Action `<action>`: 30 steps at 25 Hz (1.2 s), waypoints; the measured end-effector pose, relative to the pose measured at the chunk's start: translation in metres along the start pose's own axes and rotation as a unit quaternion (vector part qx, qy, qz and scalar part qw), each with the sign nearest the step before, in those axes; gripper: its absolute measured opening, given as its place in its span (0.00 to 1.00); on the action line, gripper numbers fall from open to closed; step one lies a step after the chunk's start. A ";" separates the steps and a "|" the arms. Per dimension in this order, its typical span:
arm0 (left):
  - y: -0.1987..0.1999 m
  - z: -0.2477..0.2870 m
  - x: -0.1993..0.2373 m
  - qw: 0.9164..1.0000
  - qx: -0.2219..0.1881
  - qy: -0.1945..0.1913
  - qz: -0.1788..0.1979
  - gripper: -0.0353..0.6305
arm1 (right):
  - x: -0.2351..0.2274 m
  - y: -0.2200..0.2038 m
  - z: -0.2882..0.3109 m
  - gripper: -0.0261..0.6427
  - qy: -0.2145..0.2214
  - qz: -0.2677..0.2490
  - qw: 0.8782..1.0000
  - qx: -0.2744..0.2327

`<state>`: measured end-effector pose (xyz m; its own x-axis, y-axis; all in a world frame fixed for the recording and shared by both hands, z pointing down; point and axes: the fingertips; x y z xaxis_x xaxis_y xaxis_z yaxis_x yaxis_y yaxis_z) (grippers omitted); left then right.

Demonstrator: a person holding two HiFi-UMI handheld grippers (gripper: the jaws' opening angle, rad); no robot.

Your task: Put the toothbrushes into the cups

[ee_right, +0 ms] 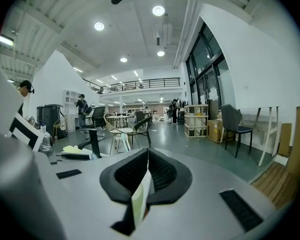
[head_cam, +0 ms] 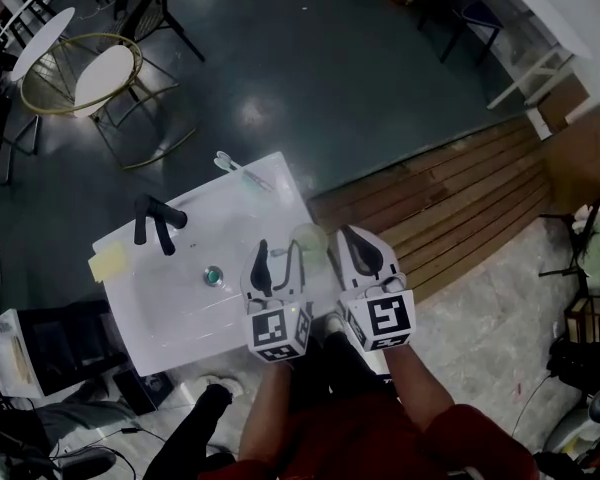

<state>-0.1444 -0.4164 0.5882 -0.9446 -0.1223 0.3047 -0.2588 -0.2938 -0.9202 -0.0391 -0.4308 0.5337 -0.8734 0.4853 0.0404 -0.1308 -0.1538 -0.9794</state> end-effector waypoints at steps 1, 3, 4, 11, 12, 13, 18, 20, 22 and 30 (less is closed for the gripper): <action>0.004 -0.001 0.000 1.000 -0.003 0.001 0.002 0.38 | 0.001 0.003 0.001 0.08 0.001 0.001 1.000 -0.005; 0.012 -0.004 0.000 1.000 -0.010 0.002 0.009 0.38 | 0.004 0.011 0.002 0.08 0.003 0.003 1.000 -0.016; 0.016 -0.005 0.000 1.000 -0.014 0.002 0.013 0.38 | 0.005 0.014 0.002 0.08 0.003 0.003 1.000 -0.020; 0.057 -0.015 -0.006 0.998 -0.045 0.006 0.047 0.39 | 0.008 0.047 -0.002 0.08 0.011 -0.005 0.999 -0.042; 0.064 -0.017 -0.008 0.997 -0.050 0.006 0.052 0.39 | 0.008 0.053 -0.004 0.08 0.011 -0.006 0.999 -0.047; 0.071 -0.020 -0.010 0.997 -0.056 0.006 0.057 0.39 | 0.008 0.059 -0.005 0.08 0.012 -0.007 0.999 -0.052; 0.105 -0.036 -0.020 0.993 -0.087 0.010 0.080 0.39 | 0.009 0.088 -0.015 0.08 0.012 -0.019 0.997 -0.080; 0.116 -0.044 -0.025 0.992 -0.100 0.009 0.082 0.39 | 0.014 0.099 -0.019 0.08 0.019 -0.023 0.995 -0.091; 0.131 -0.051 -0.027 0.989 -0.118 0.010 0.084 0.39 | 0.019 0.112 -0.023 0.08 0.026 -0.031 0.994 -0.102; 0.173 -0.082 -0.034 0.982 -0.167 0.014 0.090 0.39 | 0.028 0.156 -0.039 0.08 0.028 -0.049 0.988 -0.146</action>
<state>-0.1737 -0.3858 0.3982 -0.9851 -0.1157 0.1271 -0.1344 0.0582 -0.9892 -0.0654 -0.4075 0.3739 -0.8347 0.5339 0.1353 -0.0660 0.1471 -0.9869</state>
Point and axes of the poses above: the fingertips, and each gripper's own axes: z forward along the fingers, x to its left, y out of its top, and after that the axes turned 3 degrees about -z, right-handed
